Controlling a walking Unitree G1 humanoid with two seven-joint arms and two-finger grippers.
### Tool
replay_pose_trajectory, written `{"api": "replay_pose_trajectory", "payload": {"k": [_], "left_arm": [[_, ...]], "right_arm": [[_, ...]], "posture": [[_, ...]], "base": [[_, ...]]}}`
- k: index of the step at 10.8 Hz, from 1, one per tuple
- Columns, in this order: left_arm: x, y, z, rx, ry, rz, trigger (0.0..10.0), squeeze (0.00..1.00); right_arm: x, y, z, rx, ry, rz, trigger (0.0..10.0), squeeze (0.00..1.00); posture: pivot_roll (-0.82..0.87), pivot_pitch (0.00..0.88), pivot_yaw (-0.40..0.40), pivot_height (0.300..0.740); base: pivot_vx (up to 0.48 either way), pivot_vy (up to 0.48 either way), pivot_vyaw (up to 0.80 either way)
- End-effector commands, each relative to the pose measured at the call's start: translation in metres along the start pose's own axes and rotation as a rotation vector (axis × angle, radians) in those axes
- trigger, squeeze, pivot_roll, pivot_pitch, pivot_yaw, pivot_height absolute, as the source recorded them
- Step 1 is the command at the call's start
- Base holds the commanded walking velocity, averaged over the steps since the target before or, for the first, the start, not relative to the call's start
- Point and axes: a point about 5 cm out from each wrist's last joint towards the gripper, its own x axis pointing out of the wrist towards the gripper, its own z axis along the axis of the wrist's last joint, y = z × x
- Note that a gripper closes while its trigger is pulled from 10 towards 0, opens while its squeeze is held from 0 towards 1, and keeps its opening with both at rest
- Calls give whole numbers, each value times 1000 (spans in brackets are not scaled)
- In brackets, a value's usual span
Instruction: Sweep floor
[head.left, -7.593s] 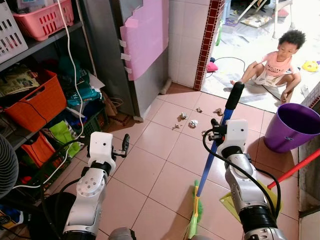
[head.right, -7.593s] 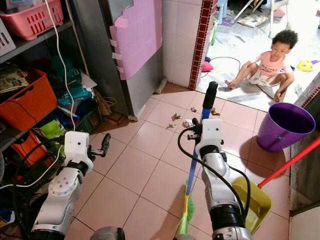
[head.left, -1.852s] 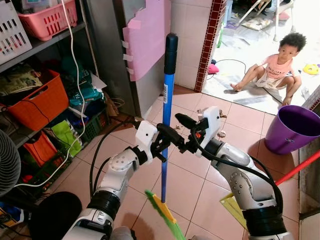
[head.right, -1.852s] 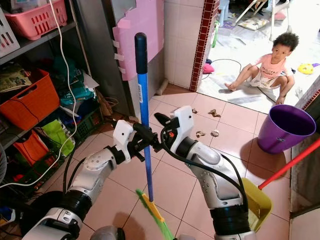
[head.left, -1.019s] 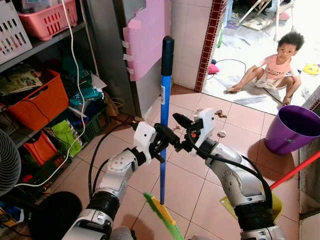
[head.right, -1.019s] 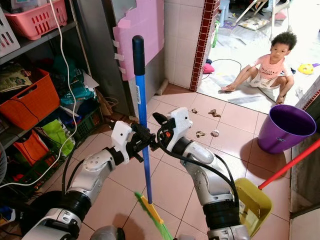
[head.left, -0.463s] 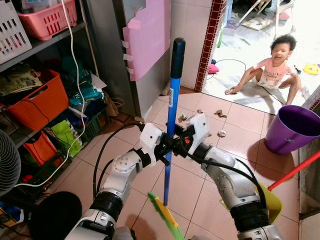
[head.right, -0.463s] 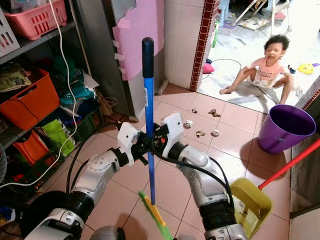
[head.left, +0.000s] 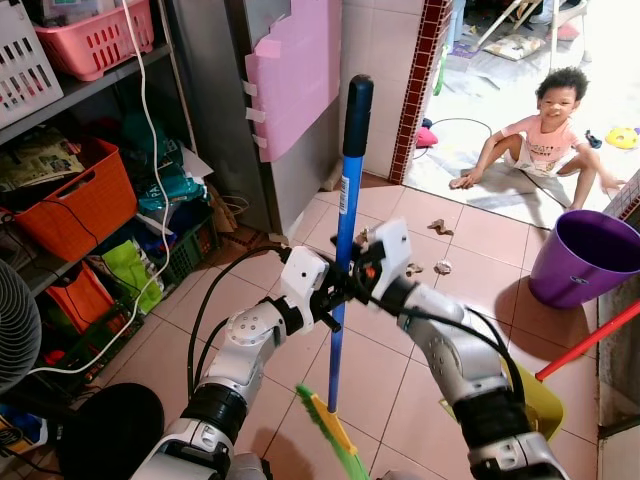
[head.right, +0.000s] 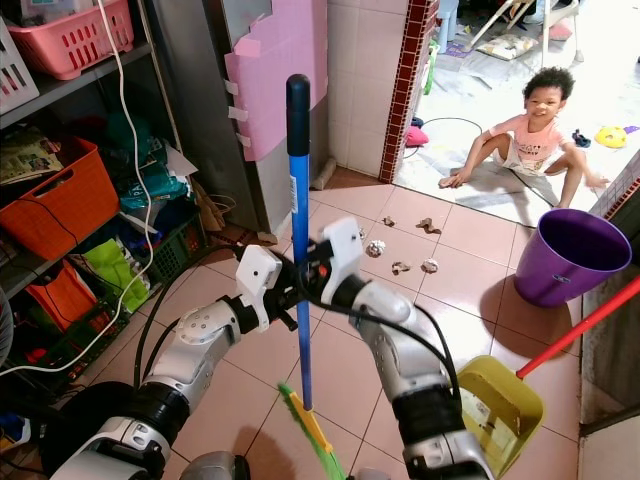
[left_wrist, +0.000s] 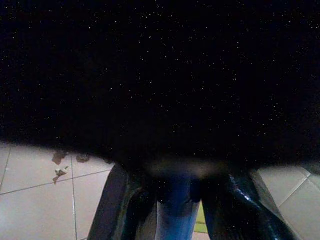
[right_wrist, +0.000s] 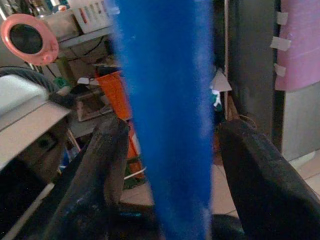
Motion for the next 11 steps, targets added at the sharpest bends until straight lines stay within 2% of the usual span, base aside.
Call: {"api": "replay_pose_trajectory", "payload": {"k": [1,3,4,5,9,10,11], "left_arm": [[3,-1,10,33,-39,-15,0,0],[3,-3,9,32,-36,-20,0,0],[3,-2,9,32,-36,-20,39,0],[3,-2,9,33,-35,-19,78,0],[3,-3,7,41,-25,-25,235,0],[3,-3,7,41,-24,-24,275,0],[3,-3,6,42,-23,-24,353,0]], "right_arm": [[1,-2,4,-10,-11,-1,10000,0],[5,-6,10,-20,-27,1,10000,0],[5,-6,10,-13,-30,8,2196,0],[4,-6,9,-4,-36,12,0,0],[2,-9,12,-16,-37,19,0,0],[2,-12,14,-24,-37,18,4588,0],[1,-15,17,-36,-37,9,10000,0]], "posture": [[-83,0,32,740],[-82,0,33,740],[-80,0,32,740],[-81,0,32,740],[-84,0,31,740],[-84,0,32,740],[-85,0,33,740]], "base": [[0,0,0],[0,0,0],[0,0,0],[0,0,0],[0,0,0],[0,0,0],[0,0,0]]}}
